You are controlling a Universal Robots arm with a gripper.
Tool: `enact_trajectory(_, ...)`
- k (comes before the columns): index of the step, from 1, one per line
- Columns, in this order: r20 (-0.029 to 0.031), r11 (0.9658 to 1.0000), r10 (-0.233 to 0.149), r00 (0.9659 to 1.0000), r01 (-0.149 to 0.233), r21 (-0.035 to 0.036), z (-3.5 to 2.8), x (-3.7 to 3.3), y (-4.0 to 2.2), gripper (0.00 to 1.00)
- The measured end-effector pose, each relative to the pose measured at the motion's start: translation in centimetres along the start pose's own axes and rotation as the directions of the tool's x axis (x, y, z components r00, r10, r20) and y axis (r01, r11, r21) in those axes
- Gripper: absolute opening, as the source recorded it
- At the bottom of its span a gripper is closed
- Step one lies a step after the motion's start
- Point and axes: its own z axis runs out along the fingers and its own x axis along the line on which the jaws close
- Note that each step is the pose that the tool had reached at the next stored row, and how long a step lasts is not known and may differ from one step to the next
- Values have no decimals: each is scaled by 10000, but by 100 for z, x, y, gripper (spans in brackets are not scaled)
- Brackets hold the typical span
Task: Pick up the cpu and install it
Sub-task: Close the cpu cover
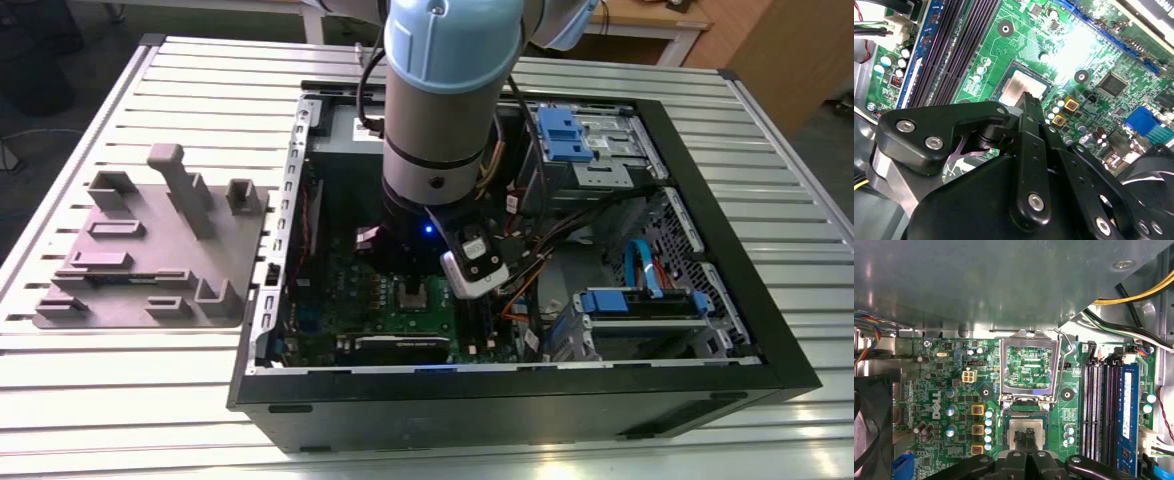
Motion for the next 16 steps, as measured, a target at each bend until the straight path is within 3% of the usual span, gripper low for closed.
enact_trajectory(3, 1, 10000, 0, 10000, 0, 0, -26, 1, 0, 10)
enact_trajectory(9, 0, 10000, 0, 10000, 0, 1, -155, 4, 1, 10)
enact_trajectory(16, 0, 10000, 1, 10000, -1, 0, -170, 4, 8, 10)
